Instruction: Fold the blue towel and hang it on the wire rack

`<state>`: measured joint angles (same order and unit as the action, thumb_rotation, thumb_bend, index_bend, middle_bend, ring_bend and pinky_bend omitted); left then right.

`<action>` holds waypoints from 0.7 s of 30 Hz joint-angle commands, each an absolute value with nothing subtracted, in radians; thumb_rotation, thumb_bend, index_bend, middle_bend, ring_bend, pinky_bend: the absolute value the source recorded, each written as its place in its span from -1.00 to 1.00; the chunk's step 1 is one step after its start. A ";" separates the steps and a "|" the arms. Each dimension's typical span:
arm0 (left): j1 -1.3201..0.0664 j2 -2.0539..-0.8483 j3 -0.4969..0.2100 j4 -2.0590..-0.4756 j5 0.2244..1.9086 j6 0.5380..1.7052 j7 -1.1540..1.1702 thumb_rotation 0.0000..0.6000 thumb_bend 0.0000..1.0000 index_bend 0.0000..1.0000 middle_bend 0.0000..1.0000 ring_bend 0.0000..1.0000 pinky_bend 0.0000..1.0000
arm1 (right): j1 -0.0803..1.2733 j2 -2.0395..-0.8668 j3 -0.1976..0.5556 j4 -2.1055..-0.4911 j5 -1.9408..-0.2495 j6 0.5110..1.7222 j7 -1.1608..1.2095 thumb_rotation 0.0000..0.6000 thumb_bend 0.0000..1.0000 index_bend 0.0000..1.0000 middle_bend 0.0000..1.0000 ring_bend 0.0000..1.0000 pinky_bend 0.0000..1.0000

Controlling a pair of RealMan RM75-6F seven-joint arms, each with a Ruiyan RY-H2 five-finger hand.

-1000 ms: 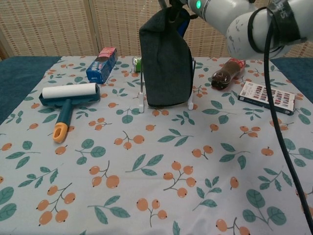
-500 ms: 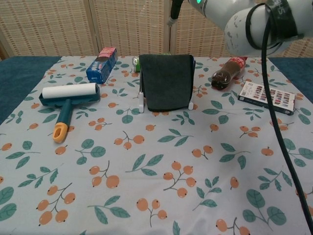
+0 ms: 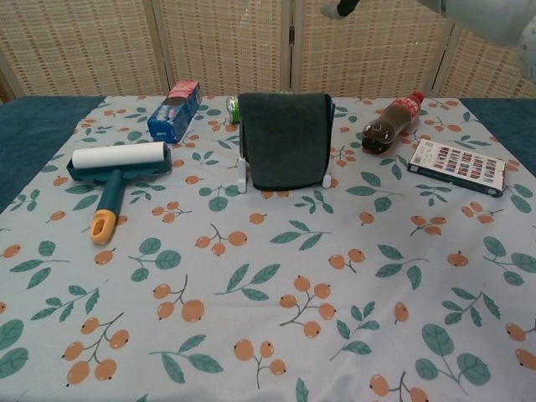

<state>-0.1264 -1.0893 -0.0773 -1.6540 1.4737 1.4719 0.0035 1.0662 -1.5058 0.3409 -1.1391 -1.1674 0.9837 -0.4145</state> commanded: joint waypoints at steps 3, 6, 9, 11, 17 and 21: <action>-0.136 -1.089 -0.085 -1.650 1.464 1.460 0.010 1.00 -0.46 -0.61 -0.47 -0.52 -0.11 | 0.868 -1.288 0.253 -1.447 -1.227 1.130 -0.411 1.00 -0.18 0.09 0.44 0.39 0.99; -0.140 -1.088 -0.089 -1.645 1.454 1.453 0.013 1.00 -0.46 -0.61 -0.47 -0.52 -0.13 | 0.787 -1.228 0.208 -1.538 -1.256 1.188 -0.394 1.00 -0.17 0.09 0.34 0.25 0.85; -0.143 -1.088 -0.096 -1.643 1.442 1.452 0.016 1.00 -0.46 -0.61 -0.47 -0.52 -0.14 | 0.714 -1.182 0.166 -1.600 -1.283 1.243 -0.378 1.00 -0.16 0.09 0.24 0.12 0.66; -0.144 -1.089 -0.101 -1.643 1.435 1.452 0.020 1.00 -0.46 -0.61 -0.47 -0.52 -0.15 | 0.655 -1.151 0.135 -1.636 -1.305 1.292 -0.359 1.00 -0.16 0.09 0.20 0.07 0.60; -0.147 -1.083 -0.106 -1.657 1.412 1.441 0.041 1.00 -0.46 -0.62 -0.48 -0.53 -0.21 | 0.486 -1.075 0.056 -1.697 -1.373 1.441 -0.292 1.00 -0.16 0.00 0.13 -0.01 0.51; -0.145 -1.086 -0.109 -1.663 1.403 1.448 0.056 1.00 -0.46 -0.63 -0.48 -0.54 -0.23 | 0.379 -1.059 0.010 -1.696 -1.429 1.551 -0.259 1.00 -0.16 -0.01 0.13 -0.02 0.50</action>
<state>-0.1458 -1.0846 -0.1082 -1.6617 1.4051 1.4462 0.0528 0.4355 -1.0787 0.0456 -1.6873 -1.3892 1.4939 -0.2871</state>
